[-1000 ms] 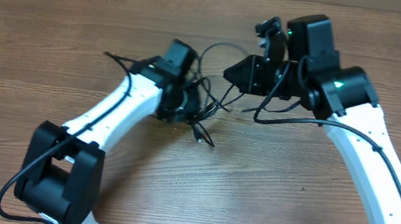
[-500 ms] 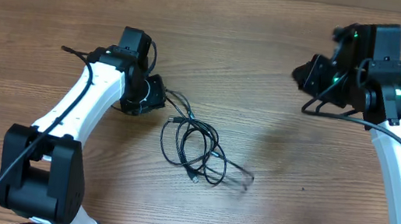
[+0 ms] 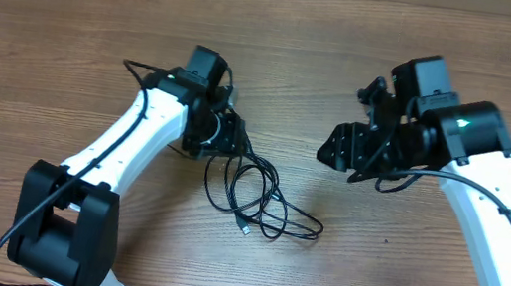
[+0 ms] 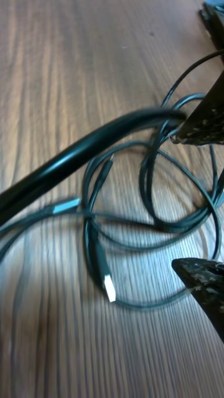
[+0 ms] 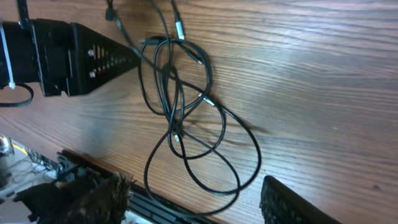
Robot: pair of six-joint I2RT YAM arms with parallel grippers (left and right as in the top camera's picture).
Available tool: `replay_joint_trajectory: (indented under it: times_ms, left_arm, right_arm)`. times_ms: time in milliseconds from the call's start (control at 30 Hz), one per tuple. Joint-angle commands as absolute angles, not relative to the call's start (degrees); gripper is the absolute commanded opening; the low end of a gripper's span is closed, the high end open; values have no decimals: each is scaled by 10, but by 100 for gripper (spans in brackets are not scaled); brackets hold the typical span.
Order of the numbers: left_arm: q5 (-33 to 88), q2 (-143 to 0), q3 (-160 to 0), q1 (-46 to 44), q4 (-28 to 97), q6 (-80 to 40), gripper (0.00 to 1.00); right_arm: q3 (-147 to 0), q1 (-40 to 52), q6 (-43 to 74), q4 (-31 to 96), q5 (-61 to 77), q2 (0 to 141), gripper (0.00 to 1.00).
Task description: Untangle cables
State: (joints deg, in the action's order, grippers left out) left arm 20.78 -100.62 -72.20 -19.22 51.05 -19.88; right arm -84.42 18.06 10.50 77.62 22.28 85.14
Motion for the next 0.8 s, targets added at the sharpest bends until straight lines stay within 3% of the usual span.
replay_joint_trajectory:
  times_ms: [0,200,400,767]
  left_arm:
    - [192,-991,-713,-216,508,-175,59]
    - [116,-991,-686,-249,491,-151,64]
    - [83,-991,-652,-260,467,-28,68]
    - [100,-991,-599,-260,360,100,71]
  right_arm:
    - [-819,199,100,753,226,853,66]
    - [-781,203,100,690,219,853,65]
    - [-778,202,104,675,199,853,64]
    - [-778,202,104,671,191,853,64]
